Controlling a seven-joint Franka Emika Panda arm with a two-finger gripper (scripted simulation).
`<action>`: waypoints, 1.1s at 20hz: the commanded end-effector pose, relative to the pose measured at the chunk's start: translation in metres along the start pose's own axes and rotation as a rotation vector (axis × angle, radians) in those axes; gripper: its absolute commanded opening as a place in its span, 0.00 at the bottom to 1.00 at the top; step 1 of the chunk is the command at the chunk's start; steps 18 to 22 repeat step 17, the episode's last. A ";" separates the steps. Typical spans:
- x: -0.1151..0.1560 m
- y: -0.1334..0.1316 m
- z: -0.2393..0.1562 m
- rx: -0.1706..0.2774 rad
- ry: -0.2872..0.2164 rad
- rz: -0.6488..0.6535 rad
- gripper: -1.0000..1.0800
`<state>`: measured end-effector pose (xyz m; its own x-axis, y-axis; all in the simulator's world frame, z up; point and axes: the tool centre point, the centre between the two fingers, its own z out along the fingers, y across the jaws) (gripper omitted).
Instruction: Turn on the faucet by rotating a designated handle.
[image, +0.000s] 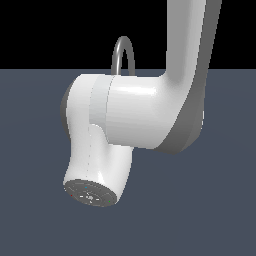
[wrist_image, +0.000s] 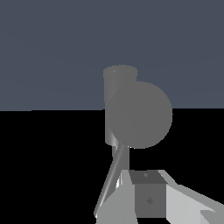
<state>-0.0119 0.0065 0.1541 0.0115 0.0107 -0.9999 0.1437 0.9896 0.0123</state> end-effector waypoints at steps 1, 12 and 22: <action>0.008 -0.048 0.001 0.079 0.010 -0.014 0.00; 0.036 -0.044 0.000 0.057 0.006 -0.009 0.00; 0.050 -0.060 0.000 0.077 0.009 -0.013 0.00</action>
